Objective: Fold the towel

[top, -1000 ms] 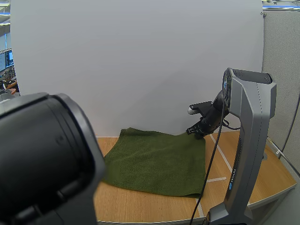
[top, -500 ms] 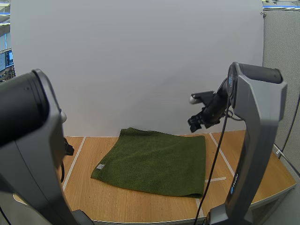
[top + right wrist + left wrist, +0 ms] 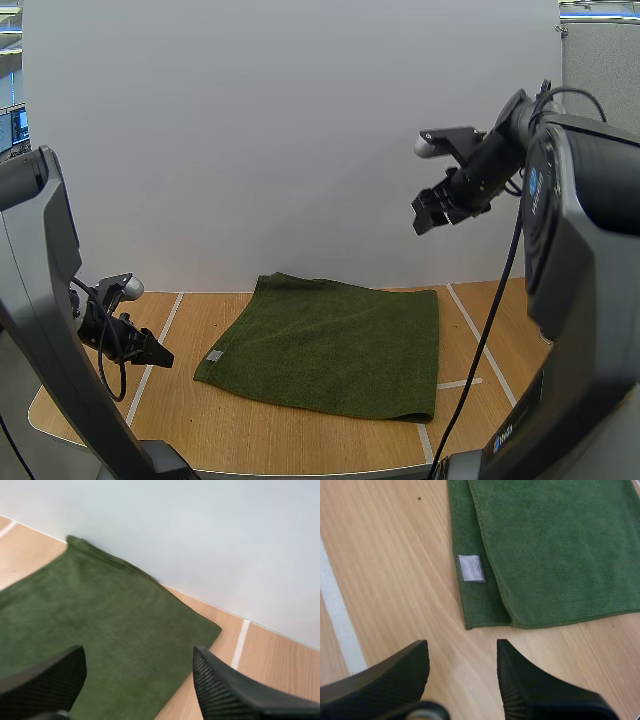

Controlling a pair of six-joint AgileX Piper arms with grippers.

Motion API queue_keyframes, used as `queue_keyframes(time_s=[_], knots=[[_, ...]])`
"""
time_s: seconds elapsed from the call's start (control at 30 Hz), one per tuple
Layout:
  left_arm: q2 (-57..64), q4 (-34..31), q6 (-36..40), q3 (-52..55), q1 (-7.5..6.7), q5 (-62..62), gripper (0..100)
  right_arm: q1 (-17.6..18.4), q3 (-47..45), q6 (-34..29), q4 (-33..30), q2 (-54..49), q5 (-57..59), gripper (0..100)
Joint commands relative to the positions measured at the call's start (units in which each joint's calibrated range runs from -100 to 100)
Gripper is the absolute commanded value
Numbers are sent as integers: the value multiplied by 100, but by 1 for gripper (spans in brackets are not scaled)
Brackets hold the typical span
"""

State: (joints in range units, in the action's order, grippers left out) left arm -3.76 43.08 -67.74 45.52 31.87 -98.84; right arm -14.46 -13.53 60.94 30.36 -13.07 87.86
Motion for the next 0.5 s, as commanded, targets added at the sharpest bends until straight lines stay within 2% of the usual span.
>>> queue_keyframes(time_s=[0.0,0.03,0.2,0.3,0.4,0.47], knots=[[-203,-61,305,-270,-404,478,69,-20,-3,-25,237,-1424,1214,100],[-203,-129,363,-301,-514,735,69,-20,-3,-25,237,-1532,1214,100],[-203,-231,608,-384,-868,1496,70,-20,-76,-48,286,-1898,1214,100],[-244,-242,813,-537,-1056,1544,80,-20,-362,20,311,-2137,1214,100],[-381,-304,1086,-771,-1197,1544,86,-20,-744,99,311,-2353,1214,100],[-450,-355,1219,-874,-1243,1453,86,-20,-857,124,311,-2421,1214,100]])
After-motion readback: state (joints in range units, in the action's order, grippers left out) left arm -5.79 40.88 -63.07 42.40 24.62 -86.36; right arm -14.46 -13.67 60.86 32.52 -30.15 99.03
